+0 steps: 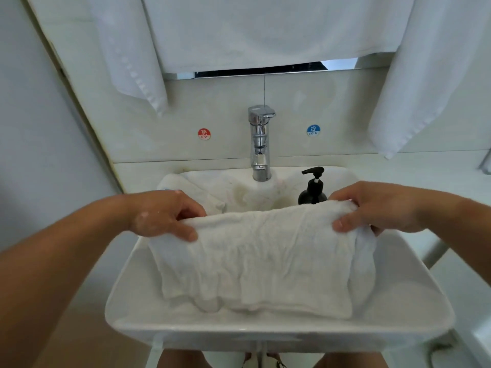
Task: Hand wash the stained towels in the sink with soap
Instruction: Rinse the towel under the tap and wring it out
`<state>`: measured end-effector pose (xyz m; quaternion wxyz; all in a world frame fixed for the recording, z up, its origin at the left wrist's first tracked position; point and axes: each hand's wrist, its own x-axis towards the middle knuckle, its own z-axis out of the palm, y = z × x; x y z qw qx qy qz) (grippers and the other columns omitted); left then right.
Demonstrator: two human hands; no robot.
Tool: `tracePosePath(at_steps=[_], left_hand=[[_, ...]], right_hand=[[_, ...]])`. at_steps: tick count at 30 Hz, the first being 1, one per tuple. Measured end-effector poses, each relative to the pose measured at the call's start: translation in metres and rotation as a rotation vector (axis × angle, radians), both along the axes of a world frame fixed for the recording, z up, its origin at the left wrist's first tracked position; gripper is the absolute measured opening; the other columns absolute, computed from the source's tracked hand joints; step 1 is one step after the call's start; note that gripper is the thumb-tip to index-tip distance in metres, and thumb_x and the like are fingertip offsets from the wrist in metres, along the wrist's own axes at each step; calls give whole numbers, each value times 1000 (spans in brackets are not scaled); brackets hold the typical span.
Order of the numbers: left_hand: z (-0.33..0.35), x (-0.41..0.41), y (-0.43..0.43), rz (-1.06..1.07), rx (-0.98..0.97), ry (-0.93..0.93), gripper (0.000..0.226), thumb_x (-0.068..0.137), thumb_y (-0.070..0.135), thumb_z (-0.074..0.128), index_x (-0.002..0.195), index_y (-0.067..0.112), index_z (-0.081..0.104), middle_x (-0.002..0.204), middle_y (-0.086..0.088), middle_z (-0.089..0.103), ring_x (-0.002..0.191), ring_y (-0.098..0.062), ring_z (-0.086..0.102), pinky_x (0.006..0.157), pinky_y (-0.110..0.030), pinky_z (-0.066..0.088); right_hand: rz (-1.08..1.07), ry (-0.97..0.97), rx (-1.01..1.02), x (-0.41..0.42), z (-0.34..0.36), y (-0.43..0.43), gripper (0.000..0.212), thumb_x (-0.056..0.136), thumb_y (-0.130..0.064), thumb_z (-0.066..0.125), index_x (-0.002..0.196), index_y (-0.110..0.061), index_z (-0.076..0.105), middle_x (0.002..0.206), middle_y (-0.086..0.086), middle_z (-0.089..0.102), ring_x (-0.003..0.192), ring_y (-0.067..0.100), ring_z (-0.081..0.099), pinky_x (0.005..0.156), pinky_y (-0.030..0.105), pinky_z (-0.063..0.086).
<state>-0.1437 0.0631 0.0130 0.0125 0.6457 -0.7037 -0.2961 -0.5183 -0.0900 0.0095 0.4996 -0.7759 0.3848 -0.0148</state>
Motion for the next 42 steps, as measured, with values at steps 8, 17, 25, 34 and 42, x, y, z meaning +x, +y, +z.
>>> tracePosePath(at_steps=[8, 17, 25, 34, 42], left_hand=[[-94, -11, -13, -103, -646, -460, 17, 82, 12, 72, 86, 22, 59, 82, 4, 59, 72, -24, 62, 57, -32, 46], [-80, -33, 26, -241, -27, -290, 35, 78, 70, 54, 88, 37, 63, 109, 23, 54, 86, 1, 54, 80, -21, 44], [-95, -69, -13, -8, 129, -196, 57, 88, 46, 71, 138, 33, 48, 126, 10, 59, 106, -11, 57, 93, -24, 46], [-68, -104, -13, -39, -4, -217, 54, 76, 52, 80, 110, 27, 47, 113, 8, 52, 97, -14, 51, 79, -26, 41], [-76, -165, -38, 227, -473, 145, 86, 54, 60, 82, 125, 37, 41, 106, 8, 67, 94, -19, 64, 79, -37, 55]], right_hand=[[162, 485, -1060, 17, -76, 4, 15, 87, -22, 56, 92, -33, 48, 88, -14, 55, 90, 19, 60, 68, 33, 48], [404, 491, -530, -7, -68, 33, 42, 81, -73, 60, 102, -36, 64, 98, -21, 63, 95, 1, 57, 89, 24, 48], [276, 542, -467, 18, -84, 26, 69, 70, -56, 82, 130, -34, 57, 119, -9, 64, 113, 16, 57, 94, 26, 47], [286, 265, -430, 23, -45, 26, 22, 82, -18, 64, 86, -33, 48, 84, -6, 69, 72, 18, 70, 64, 35, 59], [258, 139, -533, 48, -4, 23, 30, 81, -16, 71, 81, -33, 46, 80, -13, 56, 71, 0, 54, 60, 17, 40]])
